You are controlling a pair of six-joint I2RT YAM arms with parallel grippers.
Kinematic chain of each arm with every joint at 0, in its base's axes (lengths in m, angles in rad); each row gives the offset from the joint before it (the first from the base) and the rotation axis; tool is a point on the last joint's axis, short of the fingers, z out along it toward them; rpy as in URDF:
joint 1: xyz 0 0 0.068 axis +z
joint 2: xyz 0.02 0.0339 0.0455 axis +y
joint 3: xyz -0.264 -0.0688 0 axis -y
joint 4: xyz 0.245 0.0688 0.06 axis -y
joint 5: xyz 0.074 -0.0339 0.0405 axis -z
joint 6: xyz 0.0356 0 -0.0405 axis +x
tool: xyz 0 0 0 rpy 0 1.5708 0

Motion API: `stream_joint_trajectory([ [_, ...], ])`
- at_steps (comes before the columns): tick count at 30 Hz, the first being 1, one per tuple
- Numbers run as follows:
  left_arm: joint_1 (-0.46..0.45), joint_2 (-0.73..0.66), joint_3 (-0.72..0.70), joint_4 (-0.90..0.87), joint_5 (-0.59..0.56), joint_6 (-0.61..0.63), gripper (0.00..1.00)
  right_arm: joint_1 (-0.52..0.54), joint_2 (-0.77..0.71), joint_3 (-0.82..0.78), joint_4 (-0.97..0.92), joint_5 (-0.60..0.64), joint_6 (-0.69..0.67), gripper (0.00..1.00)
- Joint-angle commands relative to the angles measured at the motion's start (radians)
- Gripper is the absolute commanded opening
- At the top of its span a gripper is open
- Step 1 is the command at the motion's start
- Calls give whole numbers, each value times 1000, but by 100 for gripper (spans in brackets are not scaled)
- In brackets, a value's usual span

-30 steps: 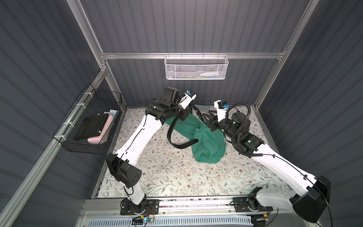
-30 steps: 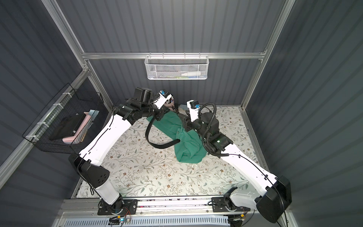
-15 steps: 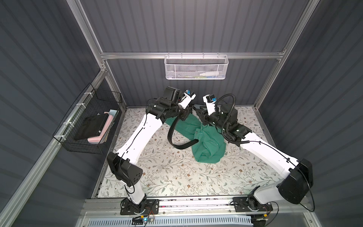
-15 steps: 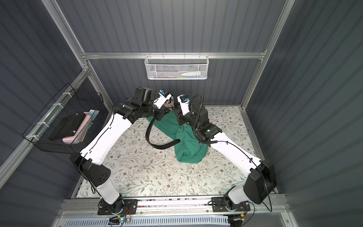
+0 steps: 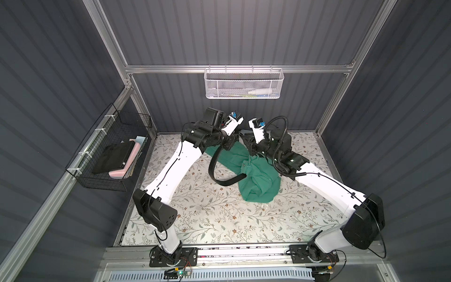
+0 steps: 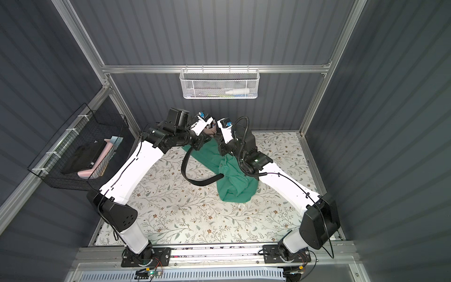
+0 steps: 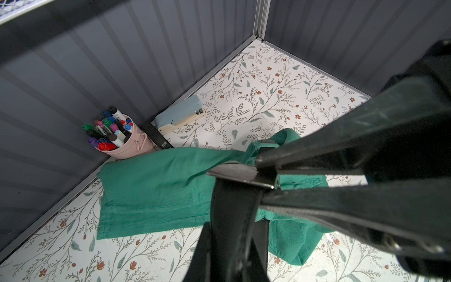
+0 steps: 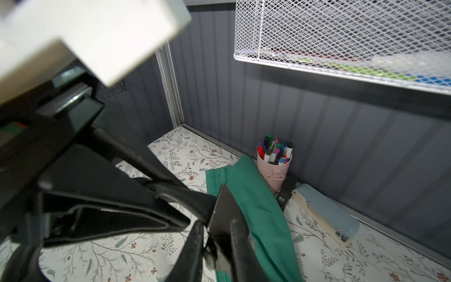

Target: Remove the belt from the trousers

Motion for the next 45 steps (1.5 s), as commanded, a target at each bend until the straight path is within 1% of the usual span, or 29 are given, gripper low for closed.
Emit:
stream_joint_trajectory([
  [1,-2,-19,43,16,52,-27,0,-1,11,25,8,-5,5,14],
  [4,-2,-19,46,13,52,-27,0,0,14,26,10,-12,7,5],
  [9,-2,-22,49,9,52,-27,0,0,22,15,12,-19,15,0],
  [11,-2,-26,53,5,54,-25,0,-1,22,1,20,-21,23,0],
  [13,-2,-34,53,6,67,-47,0,0,17,-24,34,-15,32,0],
  [16,-2,-51,61,10,55,-53,0,-4,12,-66,52,7,48,1],
  [22,0,-85,100,20,42,-56,0,-43,4,-158,96,1,93,4],
  [28,25,-128,81,58,42,-82,0,-71,0,-234,139,-15,133,4],
  [37,42,-170,69,96,63,-112,0,-95,21,-272,138,-26,160,3],
  [45,45,-160,52,101,71,-126,0,-97,26,-270,138,-39,173,0],
])
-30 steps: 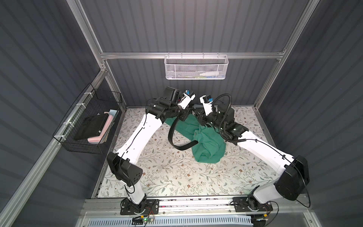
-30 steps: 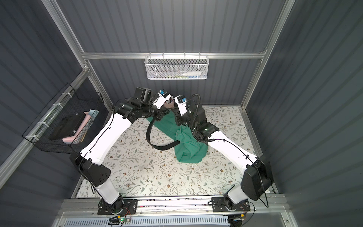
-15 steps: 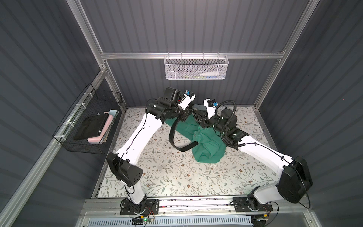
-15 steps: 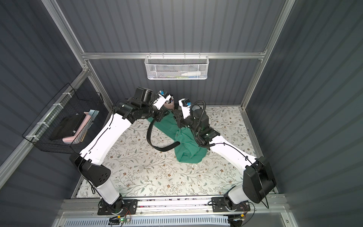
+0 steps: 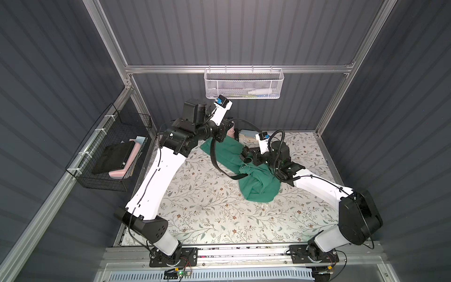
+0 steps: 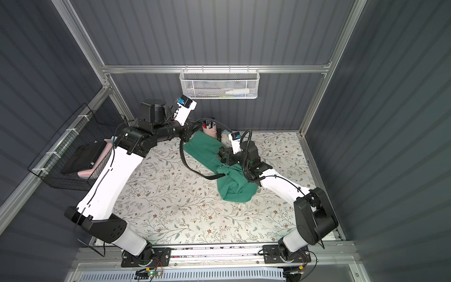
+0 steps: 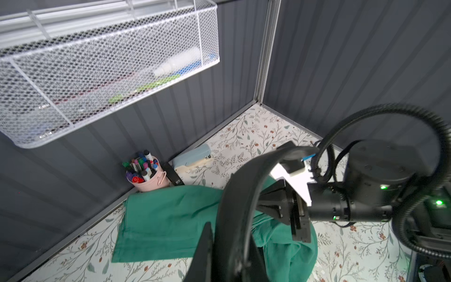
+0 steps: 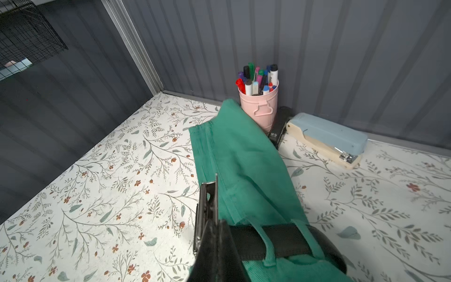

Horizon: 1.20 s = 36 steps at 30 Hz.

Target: Remove the belt from the trousers

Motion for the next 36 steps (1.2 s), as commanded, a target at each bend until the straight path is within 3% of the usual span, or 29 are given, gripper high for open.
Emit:
stream_joint_trajectory([
  [1,3,-8,-2,23,24,-28,0,2,-9,2,-6,3,18,0],
  [8,40,4,-78,34,-20,-119,0,-1,-41,-10,-6,7,15,0],
  [11,123,31,-113,-1,-42,-249,0,-4,-68,-25,-2,16,18,0],
  [16,255,113,-216,-5,71,-367,5,-9,-106,-38,-3,19,19,0],
  [19,278,163,-287,33,130,-358,31,-9,-123,-38,-6,22,14,0],
  [21,279,177,-338,76,178,-306,55,-11,-133,-34,-10,25,9,0],
  [26,277,123,-443,207,255,-181,98,-12,-141,-19,-28,32,2,0],
  [31,260,19,-581,430,321,-86,99,-16,-135,-2,-30,32,9,0],
  [36,125,32,-658,483,335,59,100,-18,-132,10,-30,27,22,0],
])
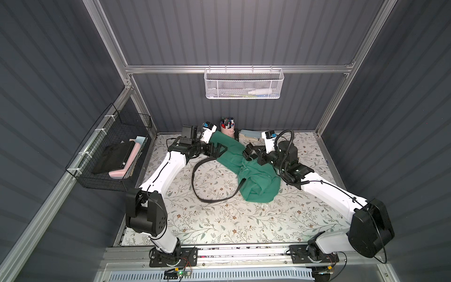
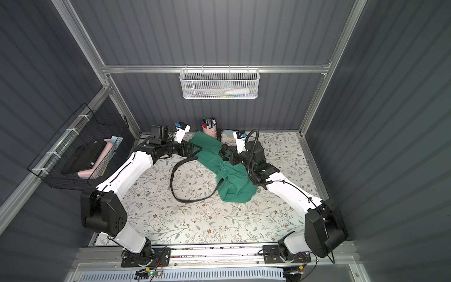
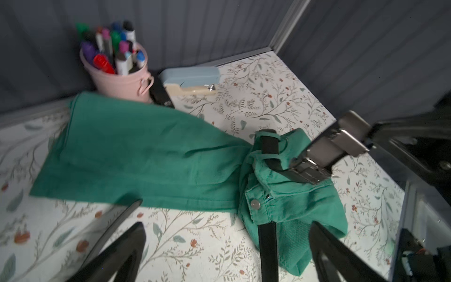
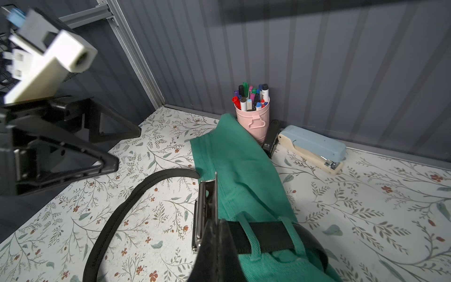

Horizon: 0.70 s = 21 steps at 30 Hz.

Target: Remove the belt from the trousers

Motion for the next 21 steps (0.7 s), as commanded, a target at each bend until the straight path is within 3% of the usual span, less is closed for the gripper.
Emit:
stream_joint_trajectory([
  [1,-97,12,-58,104,39,123,99,-6,-8,32,7,2,16,0],
  [5,-161,104,-57,187,5,109,99,-6,-14,31,11,-8,17,0],
  [13,-184,218,-33,356,-7,43,97,-6,-21,32,13,12,24,0],
  [19,-195,243,-55,516,-29,-43,89,-6,-6,44,21,10,32,0],
  [21,-197,260,-35,514,-7,-60,81,-6,-2,48,24,12,37,0],
])
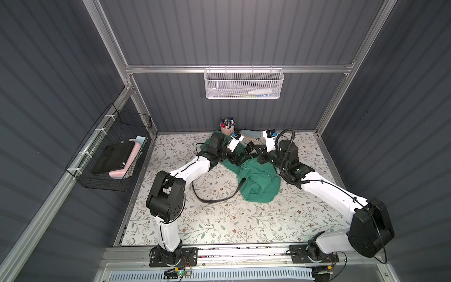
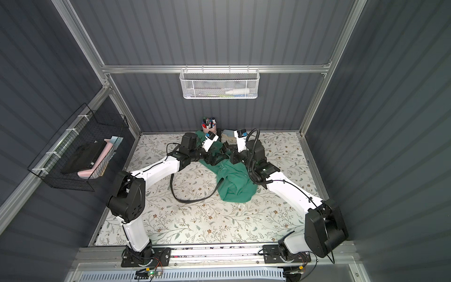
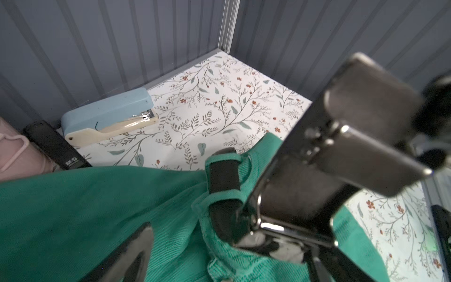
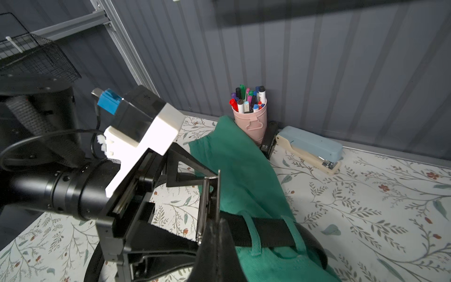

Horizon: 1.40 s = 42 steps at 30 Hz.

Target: Remove the belt from the trousers

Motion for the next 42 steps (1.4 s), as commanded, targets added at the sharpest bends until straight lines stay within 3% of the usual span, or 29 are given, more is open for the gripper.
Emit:
stream_joint_trajectory([
  [1,-7,31,22,76,11,-61,78,-1,-1,33,28,4,18,0],
  [3,-10,37,32,52,26,-66,67,-2,2,38,34,9,32,0],
  [6,-10,27,21,111,78,-109,44,-3,7,58,33,-8,52,0],
  [10,-12,20,87,52,144,-128,28,-9,13,81,-6,-8,42,0],
  [12,-10,17,129,-9,143,-122,20,-10,-1,81,-22,3,46,11],
  [16,-10,-13,160,-95,127,-112,15,-11,-78,55,-29,37,44,44],
  [21,-6,-61,189,-164,66,-115,8,-11,-277,-102,10,181,31,60],
  [26,-6,-80,308,-282,38,-137,0,-10,-388,-331,177,193,2,66],
  [29,-6,-93,369,-337,23,-169,0,-10,-369,-382,232,123,-33,66],
  [34,-6,-117,432,-410,-4,-200,0,1,-275,-360,287,47,-66,66],
  [42,-6,-142,469,-459,12,-207,0,45,-146,-238,335,62,-175,74],
])
